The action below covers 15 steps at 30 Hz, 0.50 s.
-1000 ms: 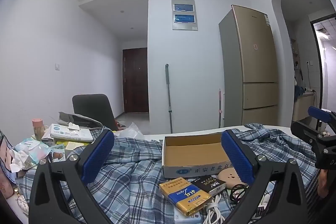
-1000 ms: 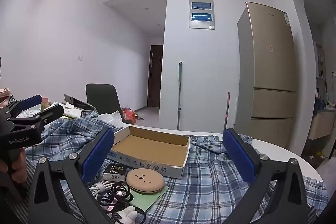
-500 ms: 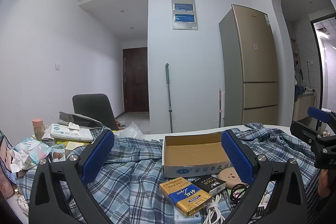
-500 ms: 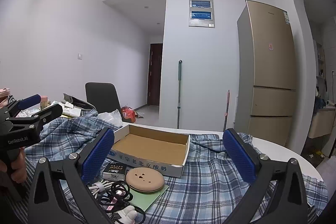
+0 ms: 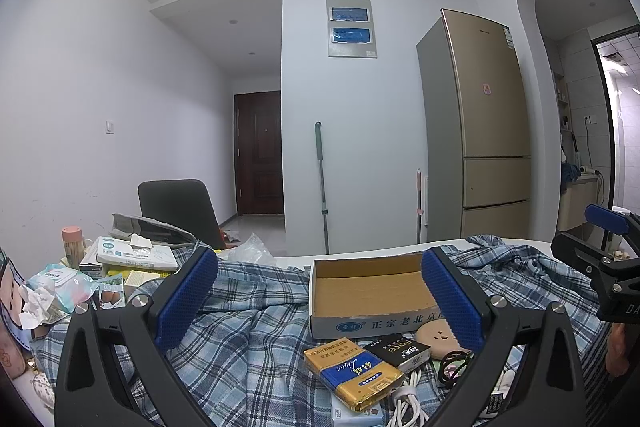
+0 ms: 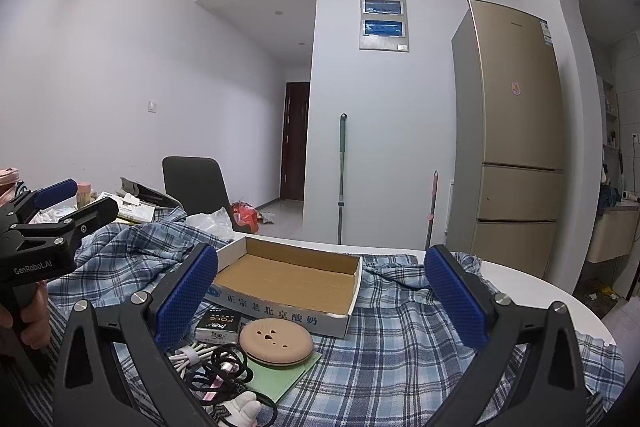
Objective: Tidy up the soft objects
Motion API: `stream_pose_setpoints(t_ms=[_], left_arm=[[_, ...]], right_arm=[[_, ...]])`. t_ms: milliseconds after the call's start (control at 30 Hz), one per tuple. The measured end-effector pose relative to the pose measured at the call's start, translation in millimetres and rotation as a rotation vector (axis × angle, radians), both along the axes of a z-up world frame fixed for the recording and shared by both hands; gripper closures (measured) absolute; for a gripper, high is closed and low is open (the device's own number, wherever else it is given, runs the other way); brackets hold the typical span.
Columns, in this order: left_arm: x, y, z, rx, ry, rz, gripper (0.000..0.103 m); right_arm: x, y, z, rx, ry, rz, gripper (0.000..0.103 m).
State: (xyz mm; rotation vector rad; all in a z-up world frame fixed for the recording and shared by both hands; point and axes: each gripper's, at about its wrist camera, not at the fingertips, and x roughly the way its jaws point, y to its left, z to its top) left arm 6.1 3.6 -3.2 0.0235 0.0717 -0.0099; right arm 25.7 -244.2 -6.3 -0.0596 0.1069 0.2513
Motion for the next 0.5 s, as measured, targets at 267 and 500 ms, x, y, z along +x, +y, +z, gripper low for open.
stream_pose_setpoints(t_ms=[267, 500], left_arm=[[-0.1, 0.1, -0.3, 0.000, 0.000, 0.000, 0.000], [-0.2, 0.0, -0.2, 0.000, -0.001, 0.000, 0.000]], right_arm=[[-0.1, -0.3, 1.1, 0.000, 0.001, 0.000, 0.000], [-0.1, -0.3, 1.1, 0.000, 0.001, 0.000, 0.000]])
